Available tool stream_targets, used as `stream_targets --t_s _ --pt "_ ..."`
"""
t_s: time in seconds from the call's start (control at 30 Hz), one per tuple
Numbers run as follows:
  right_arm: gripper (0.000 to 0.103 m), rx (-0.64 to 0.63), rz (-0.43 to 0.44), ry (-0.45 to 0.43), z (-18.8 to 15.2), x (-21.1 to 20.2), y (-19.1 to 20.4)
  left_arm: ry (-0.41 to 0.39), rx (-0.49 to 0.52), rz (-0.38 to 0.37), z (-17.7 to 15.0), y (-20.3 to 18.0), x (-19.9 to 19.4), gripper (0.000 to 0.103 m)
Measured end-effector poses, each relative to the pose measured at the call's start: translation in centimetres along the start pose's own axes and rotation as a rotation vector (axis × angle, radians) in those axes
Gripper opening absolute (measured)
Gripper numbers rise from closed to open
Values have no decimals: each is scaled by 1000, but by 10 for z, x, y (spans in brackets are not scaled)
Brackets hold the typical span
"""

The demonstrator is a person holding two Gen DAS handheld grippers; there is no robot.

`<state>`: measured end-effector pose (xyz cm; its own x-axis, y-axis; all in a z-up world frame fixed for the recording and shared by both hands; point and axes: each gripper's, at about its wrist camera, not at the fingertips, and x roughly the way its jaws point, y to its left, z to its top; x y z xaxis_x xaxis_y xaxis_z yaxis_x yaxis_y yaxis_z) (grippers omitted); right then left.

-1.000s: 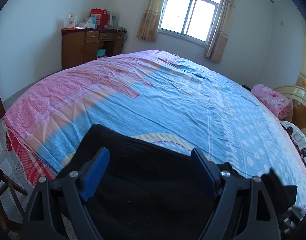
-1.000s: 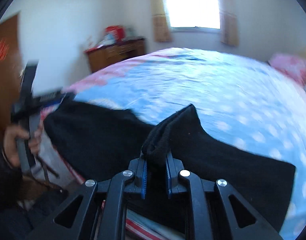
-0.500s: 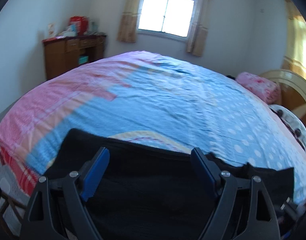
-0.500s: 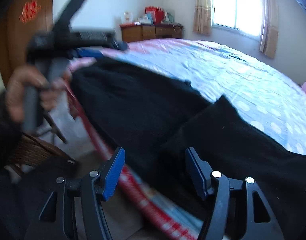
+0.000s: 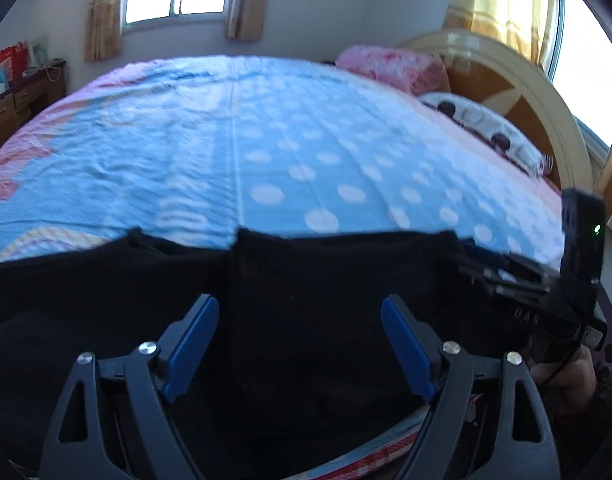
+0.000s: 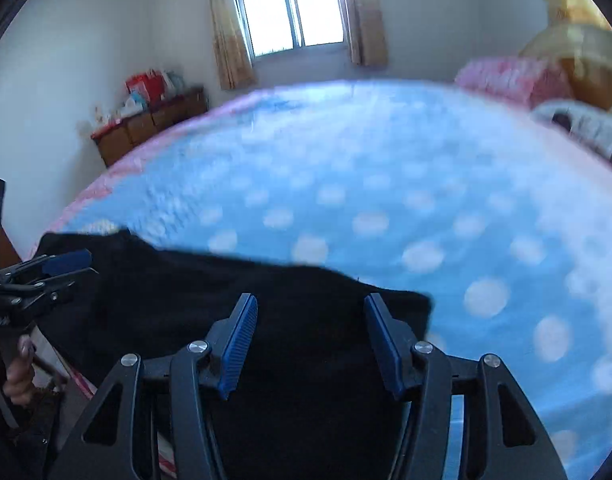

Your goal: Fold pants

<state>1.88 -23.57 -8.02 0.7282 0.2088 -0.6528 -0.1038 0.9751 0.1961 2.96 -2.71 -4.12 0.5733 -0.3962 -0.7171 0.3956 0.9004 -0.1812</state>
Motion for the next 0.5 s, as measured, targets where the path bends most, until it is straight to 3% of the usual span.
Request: stream_targets --t_s 0.07,0.13,0.3,0.5 --pt "58 1 -1 -39 -1 1 -2 45 19 42 -4 -6 13 86" --pt "58 -5 -5 -19 2 1 5 63 53 113 -6 -10 18 86" --pt "58 70 56 -125 12 -30 3 16 71 257 -8 5 3 86" --pt "58 14 143 -93 11 -29 46 -36 7 459 -11 56 -24 88"
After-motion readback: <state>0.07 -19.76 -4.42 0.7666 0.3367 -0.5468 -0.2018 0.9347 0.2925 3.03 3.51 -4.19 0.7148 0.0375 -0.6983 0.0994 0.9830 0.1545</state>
